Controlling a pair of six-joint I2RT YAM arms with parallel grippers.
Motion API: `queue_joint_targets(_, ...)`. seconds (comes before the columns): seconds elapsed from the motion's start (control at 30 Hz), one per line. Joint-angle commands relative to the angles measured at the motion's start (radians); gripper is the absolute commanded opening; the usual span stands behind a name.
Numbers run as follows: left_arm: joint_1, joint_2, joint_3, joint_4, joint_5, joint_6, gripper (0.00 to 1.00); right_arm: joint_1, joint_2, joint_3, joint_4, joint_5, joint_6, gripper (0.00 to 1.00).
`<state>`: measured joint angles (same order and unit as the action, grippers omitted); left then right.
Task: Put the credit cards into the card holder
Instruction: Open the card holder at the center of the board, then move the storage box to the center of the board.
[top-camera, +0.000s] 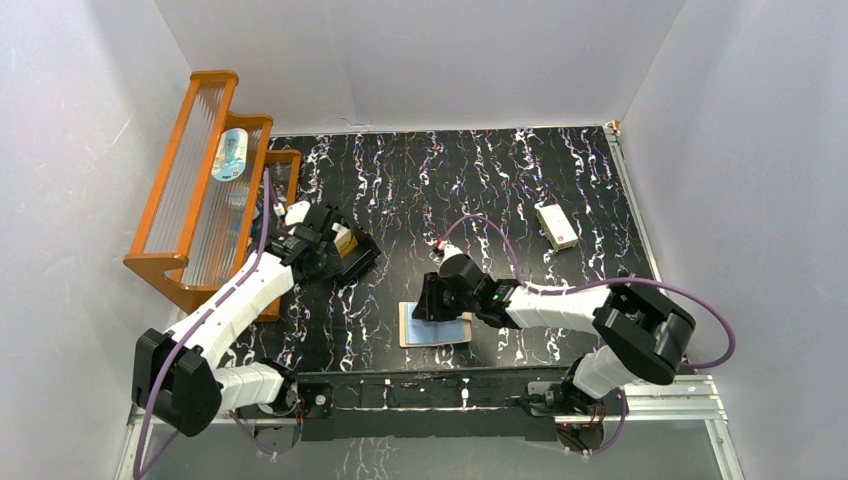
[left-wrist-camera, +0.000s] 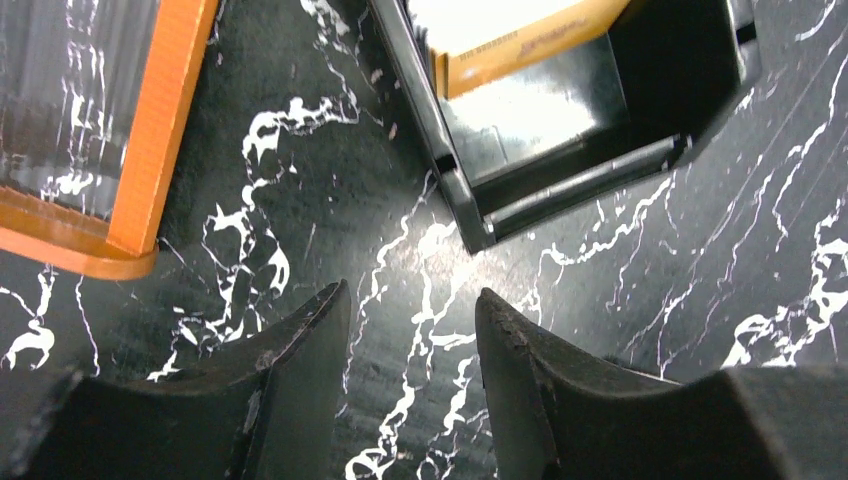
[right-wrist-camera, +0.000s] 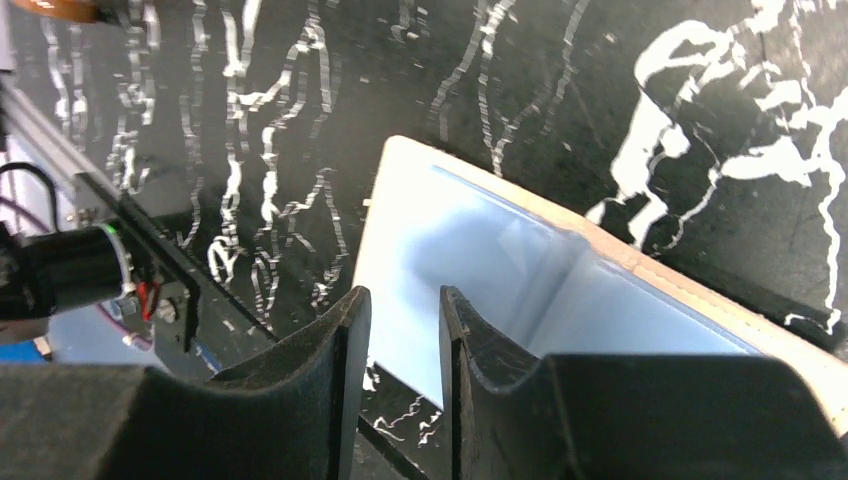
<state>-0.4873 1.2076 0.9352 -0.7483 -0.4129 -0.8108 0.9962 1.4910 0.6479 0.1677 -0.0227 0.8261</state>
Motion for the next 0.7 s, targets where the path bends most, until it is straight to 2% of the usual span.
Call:
queue_joint_targets(0.0,0.062,0.003,-0.015,0.088,-0.029,0.041,0.47,0.008,-0.105,-0.002,0.118,-0.020,-0.090,0.40)
queue_joint_targets(0.13,0.089,0.047,0.004,0.138,-0.046,0.060,0.47,0.008,-0.161,-0.046,0.183,-0.032,-0.067,0.40)
queue_joint_targets(0.37,0.095,0.109,-0.049,0.237,0.012,0.040,0.47,0.008,-0.251,-0.047,0.113,0.024,-0.106,0.42)
queue_joint_targets(0.67,0.096,0.156,-0.050,0.285,0.037,0.082,0.28,0.009,-0.350,-0.075,0.084,0.091,-0.126,0.42)
